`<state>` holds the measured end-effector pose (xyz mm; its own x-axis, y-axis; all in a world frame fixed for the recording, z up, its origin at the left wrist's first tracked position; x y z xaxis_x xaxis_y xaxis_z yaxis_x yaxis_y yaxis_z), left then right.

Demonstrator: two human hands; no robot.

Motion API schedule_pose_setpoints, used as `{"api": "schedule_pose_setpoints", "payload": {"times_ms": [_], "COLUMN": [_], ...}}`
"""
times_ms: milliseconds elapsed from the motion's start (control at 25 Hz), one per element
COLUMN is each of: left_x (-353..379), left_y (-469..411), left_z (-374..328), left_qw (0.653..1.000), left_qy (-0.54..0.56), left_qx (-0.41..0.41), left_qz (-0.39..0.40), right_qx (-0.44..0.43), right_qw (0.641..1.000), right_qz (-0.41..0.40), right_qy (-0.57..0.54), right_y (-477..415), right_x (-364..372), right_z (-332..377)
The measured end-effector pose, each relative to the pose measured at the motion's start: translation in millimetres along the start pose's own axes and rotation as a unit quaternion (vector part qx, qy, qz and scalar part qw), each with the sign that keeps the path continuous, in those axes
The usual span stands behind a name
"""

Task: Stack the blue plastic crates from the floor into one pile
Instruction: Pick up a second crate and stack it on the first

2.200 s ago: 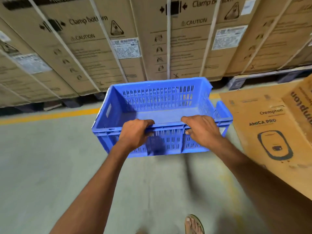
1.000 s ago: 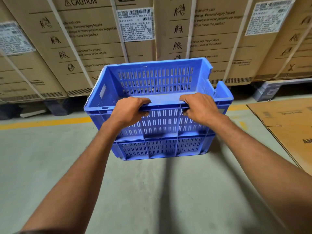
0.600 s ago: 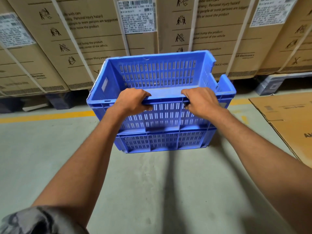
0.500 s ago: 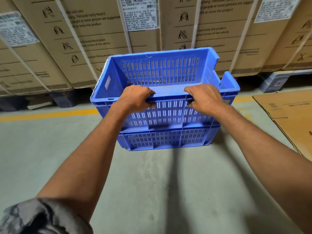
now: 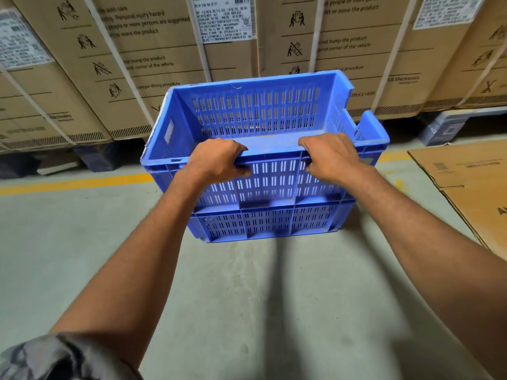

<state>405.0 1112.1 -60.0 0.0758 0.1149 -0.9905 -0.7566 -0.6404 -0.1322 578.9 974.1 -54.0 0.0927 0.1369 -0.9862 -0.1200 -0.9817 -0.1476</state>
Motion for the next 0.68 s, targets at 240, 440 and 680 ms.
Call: {"api": "schedule_pose_setpoints", "payload": {"times_ms": [240,440,680], "left_x": [3.2,3.0,-11.5], "left_y": [0.3,-3.8,12.8], "left_z": [0.1,5.6,-4.0], "left_qw": [0.999,0.998,0.989], "left_qy": [-0.031,-0.039,0.007], "left_qx": [0.008,0.024,-0.063], "left_qz": [-0.033,-0.046,0.135], "right_qx": [0.010,0.029,0.025], "right_qw": [0.999,0.999,0.993], "right_qz": [-0.018,-0.028,0.110], "right_qy": [0.030,0.037,-0.044], "right_y": [-0.7,-4.0,6.2], "right_x": [5.7,11.3,-7.6], "right_z": [0.9,-0.7,-0.4]}}
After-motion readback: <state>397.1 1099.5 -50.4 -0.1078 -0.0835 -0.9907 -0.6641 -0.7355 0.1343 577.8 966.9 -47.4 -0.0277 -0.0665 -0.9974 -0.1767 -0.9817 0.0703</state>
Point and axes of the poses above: each hand's wrist, its own y-axis away from the middle knuckle, its own x-axis out of the palm, z = x × y, the point moved 5 cm from there along -y, towards the middle knuckle, and after that the axes turned 10 degrees about -x, right-handed, at the moved point
